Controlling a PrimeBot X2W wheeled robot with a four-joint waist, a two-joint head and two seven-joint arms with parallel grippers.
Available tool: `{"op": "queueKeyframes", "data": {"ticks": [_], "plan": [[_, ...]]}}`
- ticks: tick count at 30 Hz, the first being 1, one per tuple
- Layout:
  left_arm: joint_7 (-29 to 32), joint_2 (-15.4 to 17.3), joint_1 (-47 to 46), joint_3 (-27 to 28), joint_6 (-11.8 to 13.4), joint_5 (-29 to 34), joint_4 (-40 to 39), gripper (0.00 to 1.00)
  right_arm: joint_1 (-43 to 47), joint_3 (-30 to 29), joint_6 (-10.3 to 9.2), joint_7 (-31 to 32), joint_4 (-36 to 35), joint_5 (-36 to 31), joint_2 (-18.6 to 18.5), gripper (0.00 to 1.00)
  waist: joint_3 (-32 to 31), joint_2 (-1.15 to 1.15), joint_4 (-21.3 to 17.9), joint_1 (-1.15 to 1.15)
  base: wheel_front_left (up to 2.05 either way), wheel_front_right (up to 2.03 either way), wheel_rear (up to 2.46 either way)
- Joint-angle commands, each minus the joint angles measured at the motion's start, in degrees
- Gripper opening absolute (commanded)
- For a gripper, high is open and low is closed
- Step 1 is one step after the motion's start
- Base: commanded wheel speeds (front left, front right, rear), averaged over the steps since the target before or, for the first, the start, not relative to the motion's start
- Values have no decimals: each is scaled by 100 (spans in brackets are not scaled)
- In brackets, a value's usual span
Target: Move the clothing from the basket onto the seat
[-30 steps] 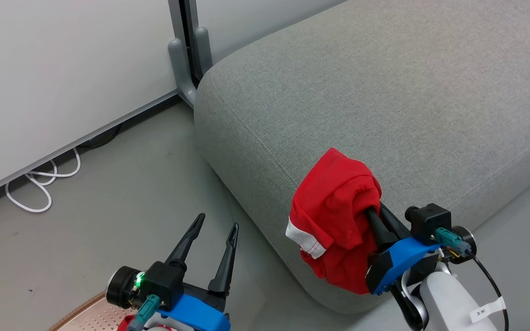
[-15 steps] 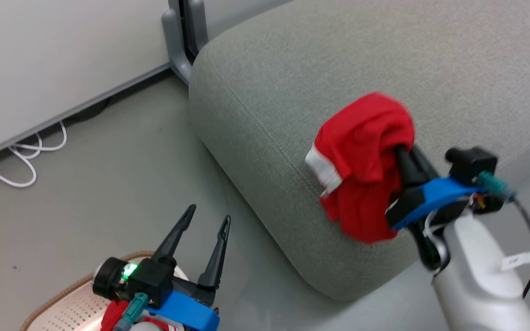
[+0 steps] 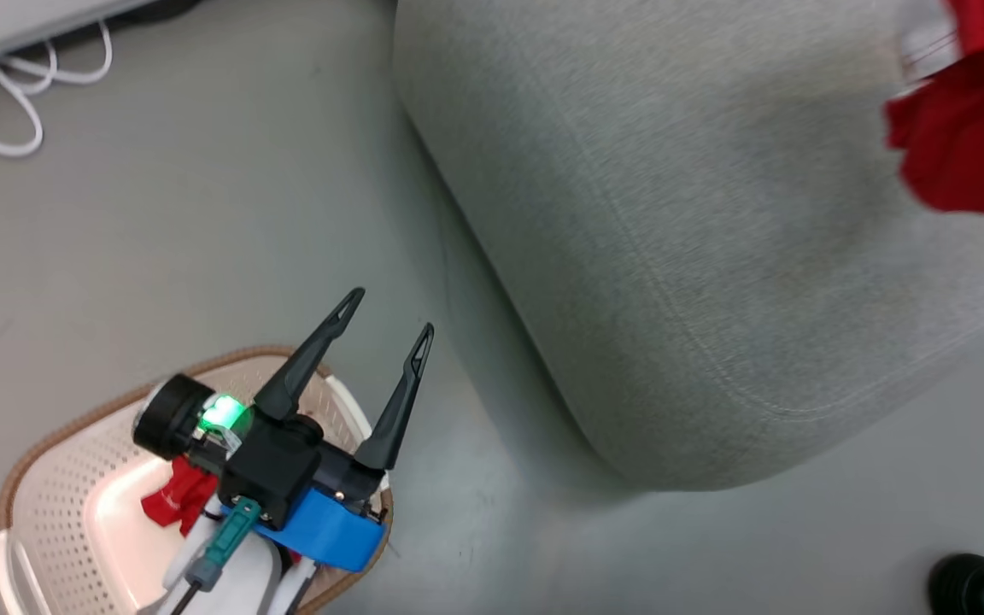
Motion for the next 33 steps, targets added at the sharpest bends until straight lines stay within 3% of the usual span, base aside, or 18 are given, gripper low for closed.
{"op": "queueKeyframes", "data": {"ticks": [1,8,25,27,28,30,33], "plan": [[-17,88,-153,-5,-40,36,-94,100,-192,-183,3,-79,30,40,-81,0,537,0,363,-1,0,0,0],[66,322,-344,-80,-22,132,-599,100,-450,-906,3,-361,315,-95,-170,0,1108,0,601,-1,0,0,0],[45,339,-455,-129,79,76,-708,100,-565,-1038,3,-555,1517,-601,-342,0,1266,0,881,-1,0,0,0],[27,322,-464,-134,88,62,-670,100,-590,-1016,3,-561,1604,-626,-359,23,1212,0,884,-1,0,0,0],[30,311,-467,-142,80,58,-649,100,-608,-999,3,-563,1640,-638,-382,44,1183,0,884,-1,0,0,0],[21,289,-463,-160,86,34,-599,100,-625,-965,3,-566,1718,-649,-409,100,1118,0,882,-1,0,0,0],[10,251,-476,-198,82,14,-520,100,-579,-903,3,-569,1827,-664,-461,100,1024,0,893,-1,0,0,0]]}}
